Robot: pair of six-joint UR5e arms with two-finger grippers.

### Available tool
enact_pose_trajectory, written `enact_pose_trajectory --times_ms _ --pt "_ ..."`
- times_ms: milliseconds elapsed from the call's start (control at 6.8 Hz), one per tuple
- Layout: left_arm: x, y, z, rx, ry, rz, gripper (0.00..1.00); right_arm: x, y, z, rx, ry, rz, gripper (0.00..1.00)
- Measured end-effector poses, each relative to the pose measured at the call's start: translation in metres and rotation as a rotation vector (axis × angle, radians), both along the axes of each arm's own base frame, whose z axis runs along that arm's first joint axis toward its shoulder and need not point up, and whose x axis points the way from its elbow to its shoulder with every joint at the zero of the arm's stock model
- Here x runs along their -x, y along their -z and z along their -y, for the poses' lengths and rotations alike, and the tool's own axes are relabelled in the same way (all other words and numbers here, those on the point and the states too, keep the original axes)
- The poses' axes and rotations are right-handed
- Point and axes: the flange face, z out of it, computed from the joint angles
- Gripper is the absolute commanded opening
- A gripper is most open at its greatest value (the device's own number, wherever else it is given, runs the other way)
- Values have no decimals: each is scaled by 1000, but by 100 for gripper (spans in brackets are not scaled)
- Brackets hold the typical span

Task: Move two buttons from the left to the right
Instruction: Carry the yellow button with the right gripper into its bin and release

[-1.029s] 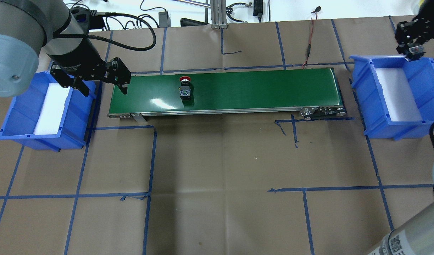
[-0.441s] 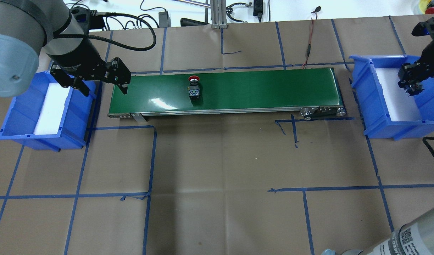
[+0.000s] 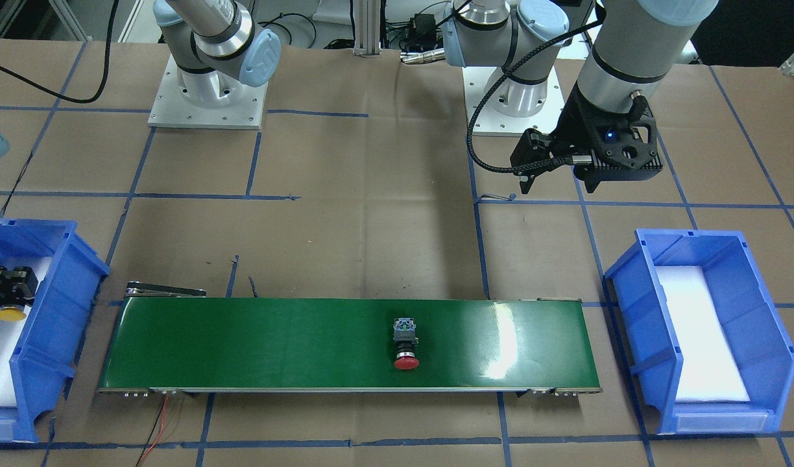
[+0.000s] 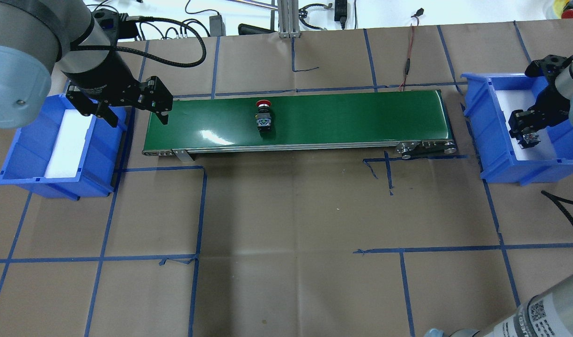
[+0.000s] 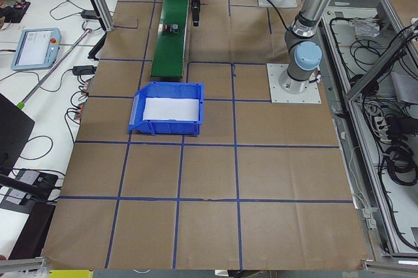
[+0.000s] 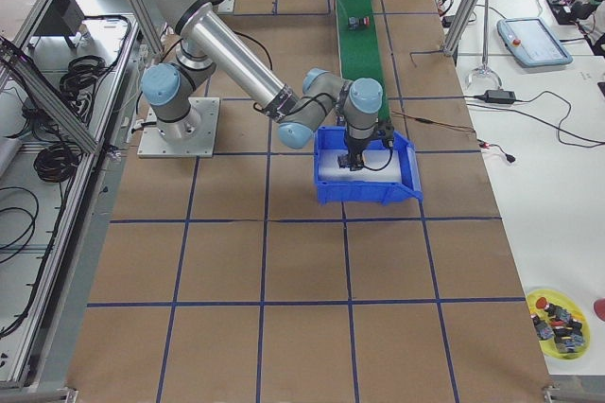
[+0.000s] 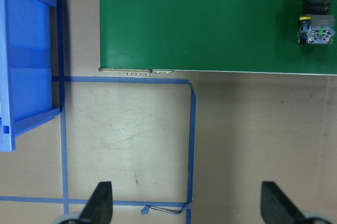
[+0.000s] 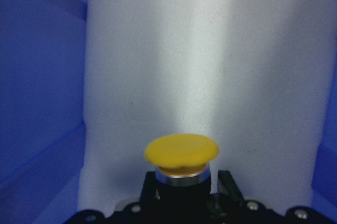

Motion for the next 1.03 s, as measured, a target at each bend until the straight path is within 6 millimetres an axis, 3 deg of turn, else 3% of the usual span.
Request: enact_pose_trajectory --times_ms 294,735,1029 --pt "0 0 0 0 1 0 100 2 12 -10 -21 10 -1 97" --pt "0 1 0 -1 0 0 100 0 17 -16 -40 14 4 99" --pt "0 0 0 -1 0 0 100 8 -10 -4 -9 14 -16 99"
